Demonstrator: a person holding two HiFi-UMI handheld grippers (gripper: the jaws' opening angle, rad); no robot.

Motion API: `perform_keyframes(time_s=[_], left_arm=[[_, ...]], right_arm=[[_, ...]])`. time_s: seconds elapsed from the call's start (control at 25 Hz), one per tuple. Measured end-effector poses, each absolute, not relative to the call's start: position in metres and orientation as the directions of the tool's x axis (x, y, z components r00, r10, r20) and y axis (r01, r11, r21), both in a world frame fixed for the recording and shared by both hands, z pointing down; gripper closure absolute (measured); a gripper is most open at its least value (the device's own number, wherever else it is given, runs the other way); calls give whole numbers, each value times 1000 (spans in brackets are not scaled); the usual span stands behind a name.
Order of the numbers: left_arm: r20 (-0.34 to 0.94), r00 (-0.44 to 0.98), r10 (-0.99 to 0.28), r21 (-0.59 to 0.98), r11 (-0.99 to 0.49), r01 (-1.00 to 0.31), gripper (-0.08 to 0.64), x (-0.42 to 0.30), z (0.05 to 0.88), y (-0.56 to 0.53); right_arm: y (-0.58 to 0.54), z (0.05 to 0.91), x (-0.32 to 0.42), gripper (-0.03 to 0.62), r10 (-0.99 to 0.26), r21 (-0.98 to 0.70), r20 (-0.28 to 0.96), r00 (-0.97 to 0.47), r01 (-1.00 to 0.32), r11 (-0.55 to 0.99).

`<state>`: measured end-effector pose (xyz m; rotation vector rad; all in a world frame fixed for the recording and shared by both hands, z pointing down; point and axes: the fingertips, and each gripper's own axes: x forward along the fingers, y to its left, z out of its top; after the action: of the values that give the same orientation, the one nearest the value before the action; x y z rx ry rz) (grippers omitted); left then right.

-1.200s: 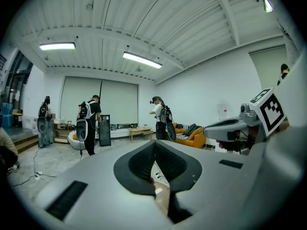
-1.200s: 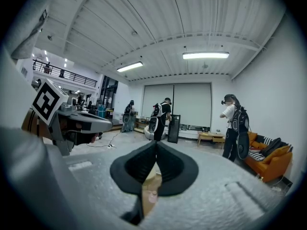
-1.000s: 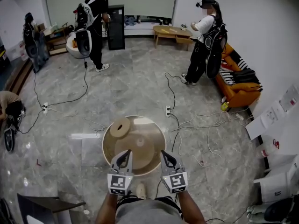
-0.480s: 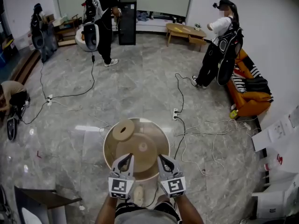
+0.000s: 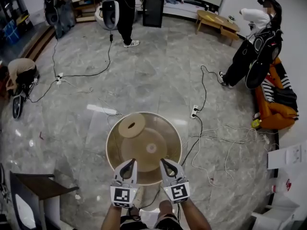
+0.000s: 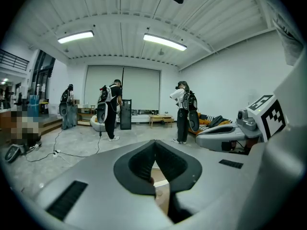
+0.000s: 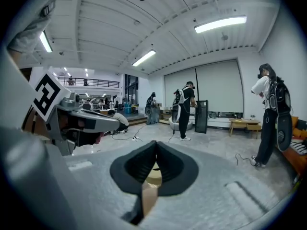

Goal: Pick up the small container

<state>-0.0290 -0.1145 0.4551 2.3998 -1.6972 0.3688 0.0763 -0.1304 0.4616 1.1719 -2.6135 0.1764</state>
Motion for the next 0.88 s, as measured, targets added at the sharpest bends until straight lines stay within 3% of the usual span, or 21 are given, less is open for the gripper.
perform_keyframes(time_s=[0.4,0.52,0.68,0.88], left_arm=[[384,217,-898,106,-191,-976,541,-39,575,-163],[388,217,-896,70,-206,-976,541,-44,616,-169],[428,189,-884,163,-131,-978,541,-47,658,-180],[439,201,-876,151,-149,-977,541,-48,713,-189]], right_arm=[[-185,592,63,591,-622,-23,370,-690,-676,737],[-196,630,58,591,-598,-24,396,-697,-659,752],[-210,674,50,591,-573,-26,415,-707,-638,770],[-224,728,50,591,-565,-35,431,-703,-639,768]])
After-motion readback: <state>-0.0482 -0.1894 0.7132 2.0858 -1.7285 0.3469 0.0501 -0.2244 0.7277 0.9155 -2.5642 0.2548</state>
